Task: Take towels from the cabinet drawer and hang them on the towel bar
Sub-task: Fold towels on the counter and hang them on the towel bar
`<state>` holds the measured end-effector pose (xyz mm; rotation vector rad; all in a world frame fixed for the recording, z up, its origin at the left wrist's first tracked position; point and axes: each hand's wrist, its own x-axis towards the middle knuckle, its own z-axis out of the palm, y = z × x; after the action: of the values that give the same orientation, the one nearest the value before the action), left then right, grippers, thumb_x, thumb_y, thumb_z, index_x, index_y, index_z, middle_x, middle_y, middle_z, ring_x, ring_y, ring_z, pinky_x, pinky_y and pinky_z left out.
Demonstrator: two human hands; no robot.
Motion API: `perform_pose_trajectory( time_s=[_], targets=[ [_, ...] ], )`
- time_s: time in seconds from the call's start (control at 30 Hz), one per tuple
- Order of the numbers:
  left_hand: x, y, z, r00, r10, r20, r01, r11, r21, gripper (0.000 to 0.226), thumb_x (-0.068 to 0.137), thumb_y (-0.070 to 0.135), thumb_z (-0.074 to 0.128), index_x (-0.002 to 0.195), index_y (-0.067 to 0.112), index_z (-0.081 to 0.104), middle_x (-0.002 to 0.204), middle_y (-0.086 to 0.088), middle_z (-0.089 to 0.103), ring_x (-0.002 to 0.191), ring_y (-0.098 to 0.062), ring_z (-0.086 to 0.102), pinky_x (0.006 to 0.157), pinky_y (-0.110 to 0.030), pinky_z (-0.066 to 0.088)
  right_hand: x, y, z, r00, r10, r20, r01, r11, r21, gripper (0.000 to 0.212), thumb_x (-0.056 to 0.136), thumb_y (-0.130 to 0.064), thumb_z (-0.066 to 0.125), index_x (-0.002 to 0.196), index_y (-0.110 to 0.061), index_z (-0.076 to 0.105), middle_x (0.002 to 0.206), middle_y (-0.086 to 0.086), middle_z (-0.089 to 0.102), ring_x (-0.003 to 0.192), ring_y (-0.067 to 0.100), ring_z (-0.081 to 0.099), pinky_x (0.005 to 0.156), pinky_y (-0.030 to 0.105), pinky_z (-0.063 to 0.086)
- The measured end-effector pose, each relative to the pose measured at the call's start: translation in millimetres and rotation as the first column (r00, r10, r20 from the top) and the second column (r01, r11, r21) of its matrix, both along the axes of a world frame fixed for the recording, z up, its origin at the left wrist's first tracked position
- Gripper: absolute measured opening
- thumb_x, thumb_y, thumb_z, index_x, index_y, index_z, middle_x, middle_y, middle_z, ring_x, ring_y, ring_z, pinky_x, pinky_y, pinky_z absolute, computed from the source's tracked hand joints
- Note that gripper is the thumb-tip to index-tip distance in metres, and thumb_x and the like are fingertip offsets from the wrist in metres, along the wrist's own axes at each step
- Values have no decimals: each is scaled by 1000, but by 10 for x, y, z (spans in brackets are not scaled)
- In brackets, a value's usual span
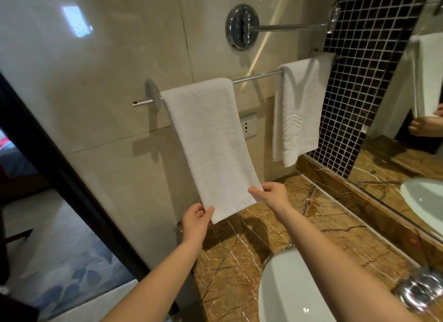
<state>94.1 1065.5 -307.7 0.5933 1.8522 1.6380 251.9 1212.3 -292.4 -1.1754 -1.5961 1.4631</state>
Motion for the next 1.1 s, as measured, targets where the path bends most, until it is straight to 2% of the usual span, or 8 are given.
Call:
perform_pose_trajectory(
  time_s=[0.07,0.17,0.3,0.4,0.53,0.7,0.83,1.1],
  targets=[
    [7,9,12,999,37,18,-37,999,-12,22,86,11,67,100,16,52,82,-5,66,67,-15,60,64,-27,52,-17,-18,-16,999,-33,-27,32,999,-11,10,76,-22,80,79,-14,74,76,-4,72,69,11,66,52,14,46],
    [8,19,24,999,36,31,-35,999,-41,37,87,14,66,113,20,40,92,-6,65,74,-15,61,72,-30,53,-39,-41,-35,992,-95,-83,93,995,-34,21,74,-20,82,88,-11,69,86,-1,70,81,15,66,61,20,49],
    [32,11,41,997,-74,-16,73,996,-59,10,94,15,54,96,24,52,105,-1,65,100,-19,61,91,-37,50,-60,-36,-44,988,-80,-131,62,989,-131,46,77,-15,79,117,-9,59,111,9,64,104,26,61,90,42,53],
    [26,8,51,997,-68,-44,65,995,-71,15,95,16,52,90,29,54,106,-1,64,103,-20,60,95,-41,49,-48,-13,-32,997,4,-73,-10,996,-83,17,80,-18,76,93,-8,71,96,4,71,97,25,67,72,28,54],
    [27,19,33,996,-84,-13,83,995,-57,14,92,12,58,93,25,56,103,5,63,102,-16,60,94,-35,50,-58,-9,-58,996,-35,-83,28,997,-76,18,78,-22,79,76,-9,67,87,8,71,88,26,67,69,32,55],
    [18,1,18,995,-101,9,101,992,-77,24,87,10,65,104,24,55,98,12,61,95,-7,59,76,-21,50,-104,-113,-173,955,-69,-287,-26,949,-315,38,74,-27,78,103,-6,66,108,12,70,99,27,67,92,44,53],
    [36,-12,42,991,-112,79,116,992,-53,17,89,7,61,103,16,59,101,-1,66,97,-18,64,86,-37,54,-257,-382,-379,944,-13,-330,-171,835,-523,71,65,-33,84,120,1,55,112,8,67,96,25,65,97,39,49],
    [-81,-18,152,970,-234,-69,217,956,-197,4,87,11,65,89,14,63,89,-4,70,80,-15,66,67,-21,53,-677,-790,-458,933,-36,-359,-201,775,-599,39,77,-27,78,112,-19,65,103,2,73,103,21,64,82,35,57]
  ],
)
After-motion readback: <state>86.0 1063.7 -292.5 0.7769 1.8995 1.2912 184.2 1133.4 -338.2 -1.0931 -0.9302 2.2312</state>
